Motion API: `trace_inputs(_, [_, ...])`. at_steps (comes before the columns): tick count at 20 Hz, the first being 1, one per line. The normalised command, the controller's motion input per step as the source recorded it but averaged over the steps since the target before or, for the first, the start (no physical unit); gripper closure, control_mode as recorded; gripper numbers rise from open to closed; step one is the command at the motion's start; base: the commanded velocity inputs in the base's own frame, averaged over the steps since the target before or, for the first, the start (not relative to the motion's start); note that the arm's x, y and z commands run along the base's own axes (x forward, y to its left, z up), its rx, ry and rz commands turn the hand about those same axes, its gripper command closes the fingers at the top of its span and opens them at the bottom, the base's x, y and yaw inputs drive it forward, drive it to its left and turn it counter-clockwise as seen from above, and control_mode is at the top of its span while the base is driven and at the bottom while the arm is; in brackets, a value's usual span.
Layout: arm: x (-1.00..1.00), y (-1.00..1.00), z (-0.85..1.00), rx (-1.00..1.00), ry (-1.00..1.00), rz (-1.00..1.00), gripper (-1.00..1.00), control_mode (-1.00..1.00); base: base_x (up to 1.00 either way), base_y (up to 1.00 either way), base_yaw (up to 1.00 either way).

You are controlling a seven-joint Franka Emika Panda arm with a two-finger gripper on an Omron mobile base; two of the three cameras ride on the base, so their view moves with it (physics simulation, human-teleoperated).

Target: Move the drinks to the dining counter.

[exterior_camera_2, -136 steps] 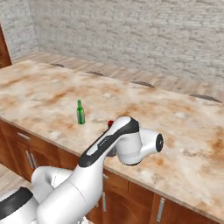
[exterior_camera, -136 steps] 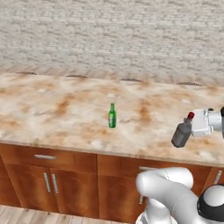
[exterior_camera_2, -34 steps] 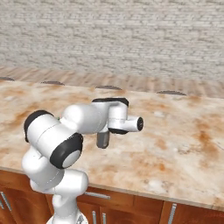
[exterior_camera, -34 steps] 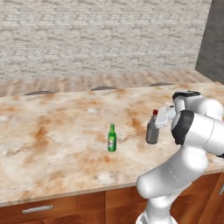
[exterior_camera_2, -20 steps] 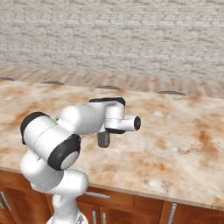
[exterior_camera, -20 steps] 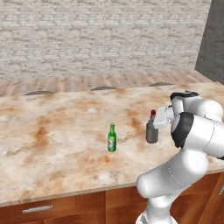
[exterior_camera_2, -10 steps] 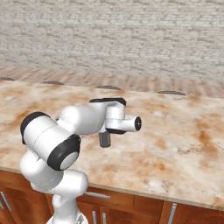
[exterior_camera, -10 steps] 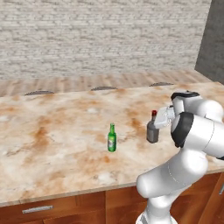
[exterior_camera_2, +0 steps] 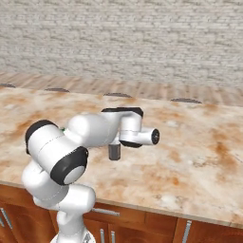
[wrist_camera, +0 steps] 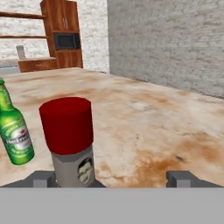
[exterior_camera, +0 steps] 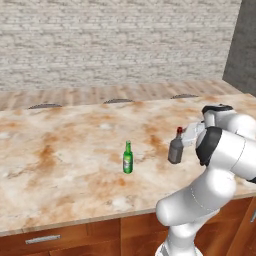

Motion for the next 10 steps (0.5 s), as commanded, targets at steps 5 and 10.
trace_inputs(5, [-0.12,-0.22,0.10,0.00,0.00,-0.06,-1.00,-1.00,0.00,0.00,0.00])
trace_inputs(10, [-0.44,0.00,0.21,0.00,0.00,-0.01,-1.00,-1.00,0.00,0.00,0.00])
